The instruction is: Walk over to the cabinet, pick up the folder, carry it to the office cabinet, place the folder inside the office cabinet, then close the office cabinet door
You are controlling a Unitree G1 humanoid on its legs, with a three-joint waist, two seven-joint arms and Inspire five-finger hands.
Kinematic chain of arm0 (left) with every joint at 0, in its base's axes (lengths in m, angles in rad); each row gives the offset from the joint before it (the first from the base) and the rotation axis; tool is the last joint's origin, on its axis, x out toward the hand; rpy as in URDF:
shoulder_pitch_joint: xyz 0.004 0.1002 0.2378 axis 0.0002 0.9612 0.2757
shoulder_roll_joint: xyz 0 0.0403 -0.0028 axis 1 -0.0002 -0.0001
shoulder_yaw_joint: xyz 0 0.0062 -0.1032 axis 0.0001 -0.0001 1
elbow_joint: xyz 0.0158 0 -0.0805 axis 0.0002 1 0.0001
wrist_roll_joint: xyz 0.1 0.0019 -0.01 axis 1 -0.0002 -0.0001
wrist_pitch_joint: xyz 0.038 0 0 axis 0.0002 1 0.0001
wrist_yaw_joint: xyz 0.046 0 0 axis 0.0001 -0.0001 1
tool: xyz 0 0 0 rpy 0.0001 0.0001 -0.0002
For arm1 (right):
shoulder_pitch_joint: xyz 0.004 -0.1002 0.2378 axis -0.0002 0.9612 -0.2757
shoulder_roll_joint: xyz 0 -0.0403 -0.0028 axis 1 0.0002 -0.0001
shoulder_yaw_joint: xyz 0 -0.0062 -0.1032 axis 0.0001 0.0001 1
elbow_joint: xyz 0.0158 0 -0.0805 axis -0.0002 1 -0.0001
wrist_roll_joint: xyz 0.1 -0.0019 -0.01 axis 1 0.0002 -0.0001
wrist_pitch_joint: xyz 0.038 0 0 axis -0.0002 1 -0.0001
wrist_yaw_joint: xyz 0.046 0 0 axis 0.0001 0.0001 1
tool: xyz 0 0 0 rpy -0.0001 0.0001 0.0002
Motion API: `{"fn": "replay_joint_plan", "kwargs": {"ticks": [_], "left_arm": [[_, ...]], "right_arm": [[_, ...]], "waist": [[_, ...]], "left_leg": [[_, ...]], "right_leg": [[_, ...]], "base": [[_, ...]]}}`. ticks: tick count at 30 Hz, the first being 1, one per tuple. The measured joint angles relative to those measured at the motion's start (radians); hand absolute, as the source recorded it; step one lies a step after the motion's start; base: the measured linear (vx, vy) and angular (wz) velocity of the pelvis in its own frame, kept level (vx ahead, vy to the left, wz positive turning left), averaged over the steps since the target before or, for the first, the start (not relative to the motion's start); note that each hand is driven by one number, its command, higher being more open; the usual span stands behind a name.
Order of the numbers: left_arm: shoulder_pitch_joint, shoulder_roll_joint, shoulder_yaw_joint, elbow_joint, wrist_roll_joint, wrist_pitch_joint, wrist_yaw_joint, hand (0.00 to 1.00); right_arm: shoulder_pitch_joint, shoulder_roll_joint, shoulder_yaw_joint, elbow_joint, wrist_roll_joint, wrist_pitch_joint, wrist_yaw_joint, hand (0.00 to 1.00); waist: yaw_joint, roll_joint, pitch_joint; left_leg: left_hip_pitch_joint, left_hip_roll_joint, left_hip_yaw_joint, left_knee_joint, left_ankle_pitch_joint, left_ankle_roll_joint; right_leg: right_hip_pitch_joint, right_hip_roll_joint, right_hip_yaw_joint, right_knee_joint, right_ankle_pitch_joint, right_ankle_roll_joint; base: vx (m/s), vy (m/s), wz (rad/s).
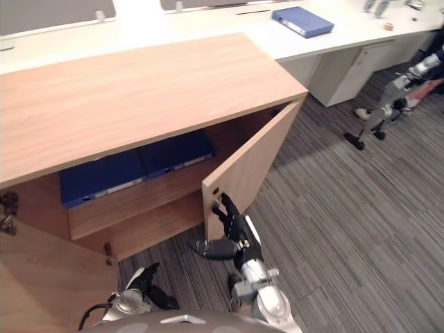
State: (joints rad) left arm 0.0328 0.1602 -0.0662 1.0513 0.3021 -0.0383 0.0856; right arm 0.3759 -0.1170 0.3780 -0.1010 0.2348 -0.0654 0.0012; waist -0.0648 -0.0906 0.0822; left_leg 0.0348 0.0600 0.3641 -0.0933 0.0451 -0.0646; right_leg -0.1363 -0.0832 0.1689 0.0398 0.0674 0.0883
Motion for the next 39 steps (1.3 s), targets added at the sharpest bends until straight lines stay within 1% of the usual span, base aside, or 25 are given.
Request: {"fn": "replay_joint_plan", "kwargs": {"ticks": [1,4,6,7,8,10,13,15,19,22,26,29,34,37,39], "left_arm": [[0.0,-0.002,0.01,-0.001,-0.003,0.0,0.003,1.0],[0.0,-0.003,0.014,-0.002,-0.02,0.0,0.005,1.0],[-0.001,-0.007,0.023,-0.006,-0.028,-0.001,0.012,1.0],[-0.002,-0.009,0.028,-0.006,-0.034,0.0,0.015,1.0],[-0.004,-0.013,0.043,-0.008,-0.039,-0.001,0.018,1.0],[-0.003,-0.012,0.044,-0.007,-0.05,0.001,0.019,1.0],[-0.002,-0.016,0.044,-0.025,-0.068,0.001,0.024,1.0],[0.005,-0.015,0.046,-0.032,-0.08,0.003,0.032,1.0],[0.013,-0.014,0.051,-0.047,-0.098,0.004,0.039,1.0],[0.014,-0.014,0.052,-0.049,-0.102,0.004,0.039,1.0],[0.015,-0.014,0.052,-0.049,-0.107,0.004,0.039,1.0],[0.016,-0.015,0.052,-0.049,-0.107,0.005,0.038,1.0],[0.016,-0.015,0.052,-0.049,-0.106,0.004,0.035,1.0],[0.017,-0.016,0.051,-0.049,-0.104,0.004,0.032,1.0],[0.017,-0.017,0.051,-0.049,-0.099,0.004,0.024,1.0]], "right_arm": [[-0.047,0.001,-0.015,0.039,0.0,0.0,-0.012,1.0],[-0.135,0.01,-0.059,0.114,-0.005,0.003,-0.041,1.0],[-0.22,0.014,-0.119,0.183,-0.038,0.006,-0.078,1.0],[-0.241,0.013,-0.131,0.204,-0.038,0.006,-0.085,1.0],[-0.268,0.007,-0.161,0.235,-0.039,0.007,-0.111,1.0],[-0.306,0.0,-0.188,0.294,-0.045,0.012,-0.135,1.0],[-0.439,-0.01,-0.262,0.442,-0.076,0.027,-0.182,1.0],[-0.451,-0.01,-0.282,0.464,-0.076,0.027,-0.21,1.0],[-0.489,-0.015,-0.283,0.514,-0.076,0.044,-0.225,1.0],[-0.491,0.005,-0.297,0.519,-0.076,0.044,-0.23,1.0],[-0.484,0.006,-0.32,0.519,-0.077,0.044,-0.219,1.0],[-0.44,0.005,-0.319,0.519,-0.081,0.042,-0.191,1.0],[-0.328,0.012,-0.317,0.52,-0.154,0.042,-0.121,1.0],[-0.285,0.012,-0.317,0.566,-0.208,0.039,-0.097,1.0],[-0.273,0.012,-0.317,0.648,-0.246,0.039,-0.087,1.0]], "waist": [[0.007,0.0,0.0],[0.011,0.003,0.002],[0.018,0.011,0.007],[0.022,0.012,0.008],[0.034,0.016,0.01],[0.035,0.021,0.013],[0.058,0.04,0.025],[0.059,0.048,0.03],[0.061,0.052,0.033],[0.062,0.053,0.033],[0.06,0.053,0.033],[0.058,0.053,0.033],[0.057,0.054,0.033],[0.054,0.054,0.033],[0.053,0.054,0.033]], "left_leg": [[-0.001,-0.001,-0.01,0.0,0.001,0.001],[-0.008,-0.001,-0.031,0.0,0.004,0.006],[-0.02,0.0,-0.052,0.0,0.004,0.006],[-0.021,0.001,-0.056,0.0,0.004,0.006],[-0.021,0.004,-0.065,0.0,0.004,0.006],[-0.018,0.005,-0.078,0.0,0.004,0.006],[-0.026,0.005,-0.103,0.0,0.007,0.005],[-0.028,0.005,-0.125,0.0,0.009,0.004],[-0.041,0.006,-0.152,0.0,0.015,0.003],[-0.042,0.005,-0.162,-0.001,0.016,0.003],[-0.038,0.003,-0.17,-0.001,0.017,0.003],[-0.033,0.004,-0.18,-0.001,0.017,0.003],[-0.029,0.005,-0.183,-0.001,0.014,0.0],[-0.027,0.005,-0.182,-0.001,0.013,-0.002],[-0.02,0.005,-0.183,-0.001,0.012,-0.003]], "right_leg": [[0.005,-0.002,-0.008,-0.003,-0.002,-0.002],[0.015,-0.005,-0.032,-0.015,-0.003,-0.004],[0.017,-0.007,-0.053,-0.022,-0.002,-0.001],[0.019,-0.007,-0.057,-0.023,-0.003,0.0],[0.026,-0.006,-0.066,-0.027,-0.005,0.0],[0.037,-0.006,-0.081,-0.029,-0.009,0.002],[0.042,-0.009,-0.104,-0.03,-0.014,0.002],[0.05,-0.01,-0.125,-0.029,-0.019,0.001],[0.052,-0.013,-0.149,-0.03,-0.024,0.001],[0.057,-0.014,-0.163,-0.03,-0.027,0.001],[0.067,-0.017,-0.17,-0.035,-0.028,0.002],[0.08,-0.017,-0.181,-0.036,-0.033,0.0],[0.086,-0.017,-0.187,-0.037,-0.039,0.0],[0.089,-0.017,-0.187,-0.04,-0.039,0.0],[0.098,-0.017,-0.188,-0.045,-0.039,0.0]], "base": [[0.05,0.022,0.24],[0.06,0.015,0.24],[0.06,0.007,0.23],[0.07,0.003,0.22],[0.06,0.001,0.17],[0.04,0.0,0.19],[0.02,0.001,0.24],[0.01,-0.003,0.29],[0.01,-0.002,0.21],[0.02,0.003,0.13],[0.01,0.007,0.06],[0.01,0.001,0.1],[0.01,0.0,0.03],[0.01,0.002,0.0],[0.0,0.0,0.0]]}}
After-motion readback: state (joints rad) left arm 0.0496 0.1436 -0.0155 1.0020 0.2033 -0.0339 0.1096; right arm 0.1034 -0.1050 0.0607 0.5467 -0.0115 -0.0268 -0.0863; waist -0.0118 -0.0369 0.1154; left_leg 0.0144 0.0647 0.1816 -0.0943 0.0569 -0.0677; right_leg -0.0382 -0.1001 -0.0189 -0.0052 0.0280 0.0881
